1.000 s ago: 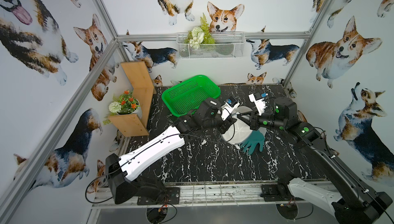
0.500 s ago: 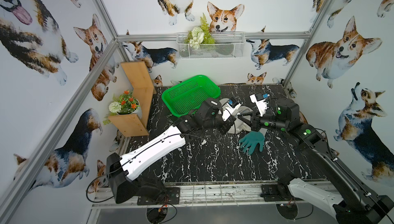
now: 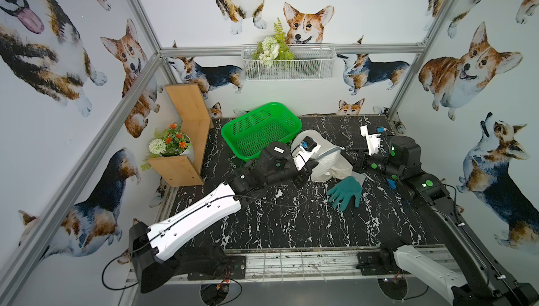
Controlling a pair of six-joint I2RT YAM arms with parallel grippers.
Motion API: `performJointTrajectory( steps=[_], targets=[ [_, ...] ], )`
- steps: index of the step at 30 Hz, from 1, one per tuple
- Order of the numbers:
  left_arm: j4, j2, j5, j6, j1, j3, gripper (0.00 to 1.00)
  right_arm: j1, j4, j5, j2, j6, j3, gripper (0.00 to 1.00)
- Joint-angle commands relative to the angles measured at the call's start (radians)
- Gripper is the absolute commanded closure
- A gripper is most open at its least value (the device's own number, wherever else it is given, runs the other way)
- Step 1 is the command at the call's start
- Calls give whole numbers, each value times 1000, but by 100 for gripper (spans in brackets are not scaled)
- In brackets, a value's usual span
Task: Turn the laundry bag inside out
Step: Zip the zipper on the laundry bag.
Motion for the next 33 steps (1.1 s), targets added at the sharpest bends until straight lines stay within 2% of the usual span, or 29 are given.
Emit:
performJointTrajectory(
  steps=[1, 4, 8, 10, 12, 14, 15, 21, 27, 33],
  targets=[
    [176, -50, -28, -36, 2, -50, 100, -9, 6, 19, -5, 34, -28, 100],
    [227, -80, -40, -59, 5, -93, 100, -10, 28, -11, -5, 56, -42, 100],
    [169, -60, -34, -67, 7, -85, 99, -10, 72, -73, -2, 61, -24, 100],
    [128, -40, -36, -65, 7, -70, 76, -10, 72, -94, 3, 46, -9, 100],
    [81, -19, -48, -57, 7, -49, 48, -9, 68, -113, 5, 30, 4, 100],
    [42, 0, -59, -49, 7, -30, 33, -9, 63, -128, 4, 18, 9, 100],
    [29, 6, -63, -47, 7, -22, 28, -9, 61, -132, 3, 17, 9, 100],
    [-28, 44, -79, -43, 5, 9, 19, -6, 55, -154, 4, 4, 15, 100],
    [-195, 101, -172, -13, 5, 59, 16, -8, 13, -77, -1, -38, 39, 100],
    [-219, 87, -208, -26, 5, 39, 16, -7, -11, -42, 6, -72, 46, 100]
  ],
)
